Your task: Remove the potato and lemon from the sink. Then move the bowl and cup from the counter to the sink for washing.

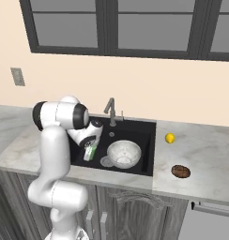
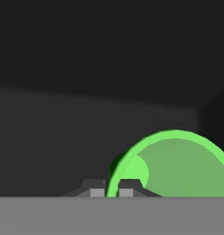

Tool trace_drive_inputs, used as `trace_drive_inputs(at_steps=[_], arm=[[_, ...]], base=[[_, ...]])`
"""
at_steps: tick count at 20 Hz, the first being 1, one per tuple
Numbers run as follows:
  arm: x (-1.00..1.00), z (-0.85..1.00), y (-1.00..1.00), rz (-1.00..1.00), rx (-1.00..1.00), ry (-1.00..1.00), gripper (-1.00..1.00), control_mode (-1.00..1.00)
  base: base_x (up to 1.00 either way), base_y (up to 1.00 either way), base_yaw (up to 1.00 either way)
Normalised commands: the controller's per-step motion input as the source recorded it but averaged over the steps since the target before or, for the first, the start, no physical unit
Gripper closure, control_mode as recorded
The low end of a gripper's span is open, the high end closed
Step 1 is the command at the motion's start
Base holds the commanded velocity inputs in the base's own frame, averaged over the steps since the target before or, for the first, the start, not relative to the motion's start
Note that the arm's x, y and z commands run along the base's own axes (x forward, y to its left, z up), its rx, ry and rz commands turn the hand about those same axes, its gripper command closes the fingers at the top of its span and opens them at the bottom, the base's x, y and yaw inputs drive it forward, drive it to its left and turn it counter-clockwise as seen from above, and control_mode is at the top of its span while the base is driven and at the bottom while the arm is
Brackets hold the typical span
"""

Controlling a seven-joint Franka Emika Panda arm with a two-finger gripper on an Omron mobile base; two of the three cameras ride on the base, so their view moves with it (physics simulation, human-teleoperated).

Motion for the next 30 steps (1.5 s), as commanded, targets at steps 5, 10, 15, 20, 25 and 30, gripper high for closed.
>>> trace_drive_inputs(at_steps=[5, 10, 15, 20, 25, 30], arm=[[0.1, -0.23, 0.0, 0.0, -0.02, 0.0, 1.0, -1.0], [0.09, -0.22, 0.0, 0.0, -0.03, 0.0, 1.0, -1.0], [0.08, -0.21, 0.0, 0.0, -0.02, 0.0, 1.0, -1.0], [0.07, -0.21, 0.0, 0.0, -0.02, 0.0, 1.0, -1.0], [0.05, -0.19, 0.0, 0.0, -0.02, 0.0, 1.0, -1.0], [0.02, -0.15, -0.01, 0.0, -0.02, 0.0, 1.0, -1.0]], base=[[0.0, 0.0, 0.0], [0.0, 0.0, 0.0], [0.0, 0.0, 0.0], [0.0, 0.0, 0.0], [0.0, 0.0, 0.0], [0.0, 0.0, 0.0]])
